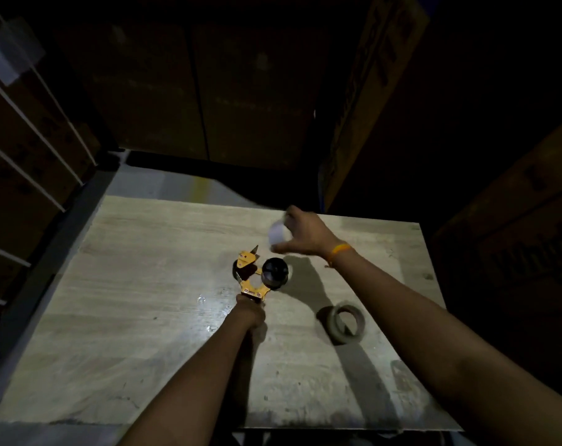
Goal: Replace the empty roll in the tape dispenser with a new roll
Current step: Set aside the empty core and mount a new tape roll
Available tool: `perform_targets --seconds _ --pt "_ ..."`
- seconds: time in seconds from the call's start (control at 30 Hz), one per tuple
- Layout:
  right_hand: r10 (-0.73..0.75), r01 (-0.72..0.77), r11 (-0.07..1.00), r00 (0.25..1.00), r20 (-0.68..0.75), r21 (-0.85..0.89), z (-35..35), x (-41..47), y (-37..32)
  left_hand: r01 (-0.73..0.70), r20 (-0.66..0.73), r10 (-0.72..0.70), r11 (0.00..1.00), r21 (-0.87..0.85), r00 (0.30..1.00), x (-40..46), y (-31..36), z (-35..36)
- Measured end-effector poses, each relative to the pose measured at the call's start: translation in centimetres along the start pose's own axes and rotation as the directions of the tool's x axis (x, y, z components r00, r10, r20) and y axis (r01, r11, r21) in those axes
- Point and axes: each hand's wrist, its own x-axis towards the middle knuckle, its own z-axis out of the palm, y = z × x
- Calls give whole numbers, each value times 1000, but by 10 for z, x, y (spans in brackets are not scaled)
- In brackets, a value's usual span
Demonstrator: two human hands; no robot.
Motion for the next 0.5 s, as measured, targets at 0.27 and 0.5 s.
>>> perform_targets --seconds 0.27,0.5 --pt "480 -470 875 873 84 -120 55 -60 118 -36 44 38 998 -47 998 -26 -13 -7" --pt "509 -521 853 842 181 22 69 -78 147 -53 60 53 999 -1 997 -23 -34 -5"
